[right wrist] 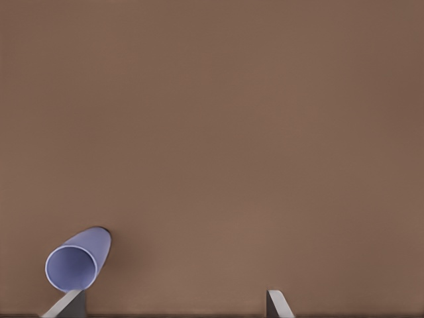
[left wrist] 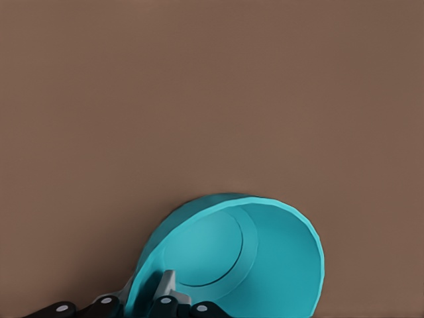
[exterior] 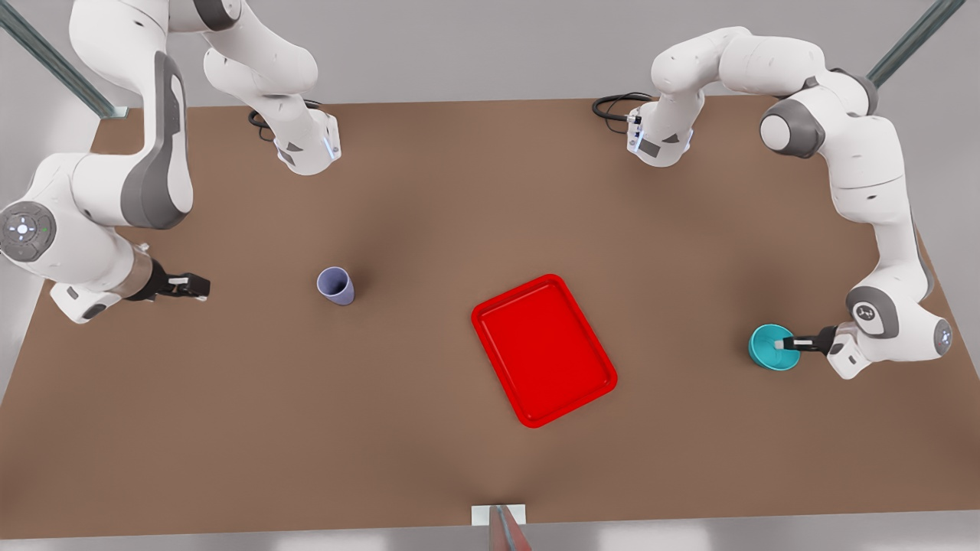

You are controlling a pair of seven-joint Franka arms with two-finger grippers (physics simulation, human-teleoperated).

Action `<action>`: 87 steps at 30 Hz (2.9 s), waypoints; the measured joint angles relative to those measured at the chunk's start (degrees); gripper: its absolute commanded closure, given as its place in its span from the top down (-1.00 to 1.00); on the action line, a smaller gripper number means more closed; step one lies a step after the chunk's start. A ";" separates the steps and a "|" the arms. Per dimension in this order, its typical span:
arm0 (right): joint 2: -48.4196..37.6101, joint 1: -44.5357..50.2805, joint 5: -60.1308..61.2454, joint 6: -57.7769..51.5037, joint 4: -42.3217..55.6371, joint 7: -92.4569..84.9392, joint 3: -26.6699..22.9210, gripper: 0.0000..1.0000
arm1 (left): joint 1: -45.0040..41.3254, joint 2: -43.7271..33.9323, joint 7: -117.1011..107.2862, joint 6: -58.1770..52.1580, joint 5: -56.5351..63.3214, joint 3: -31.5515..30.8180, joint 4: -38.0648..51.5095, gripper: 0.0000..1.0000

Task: Place the bowl on the tray with the left arm and the cup on the tray with the right arm

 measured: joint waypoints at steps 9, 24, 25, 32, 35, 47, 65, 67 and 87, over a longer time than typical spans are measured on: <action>-2.12 0.87 1.97 8.22 -14.17 0.27 0.39 1.00 | -11.80 -7.61 -18.58 -10.44 1.03 -0.99 -0.08 -0.57; -3.13 1.21 4.61 20.02 -34.52 1.81 6.76 1.00 | -45.08 -5.74 -65.47 9.76 -17.36 -0.44 -0.26 -0.57; -3.01 1.24 5.45 20.16 -34.62 4.46 6.90 1.00 | -45.00 -4.83 -65.07 9.64 -17.32 -0.34 -0.26 -0.57; -2.13 1.40 6.15 30.45 -41.70 10.08 9.38 1.00 | -44.47 -2.22 -62.76 9.41 -16.84 0.98 0.36 0.36; -1.69 1.32 6.24 34.93 -43.42 10.64 9.58 1.00 | -44.47 -2.28 -61.58 9.45 -20.79 0.97 0.33 1.00; -0.39 1.35 6.24 41.09 -46.22 11.00 11.09 0.58 | -44.21 -12.78 -45.57 -14.29 -2.67 10.71 8.01 1.00; 0.34 1.82 8.11 42.58 -45.79 15.56 14.00 -0.57 | -27.79 -31.63 -33.96 -25.49 23.70 -3.79 5.87 1.00; 0.60 1.83 8.32 42.59 -45.53 15.40 14.02 -0.57 | -27.78 -31.89 -33.85 -26.60 23.77 -3.78 6.13 1.00; 16.85 18.09 7.96 26.44 -8.89 38.48 19.34 -0.57 | -27.78 -31.59 -34.70 -27.15 24.05 -3.25 6.05 1.00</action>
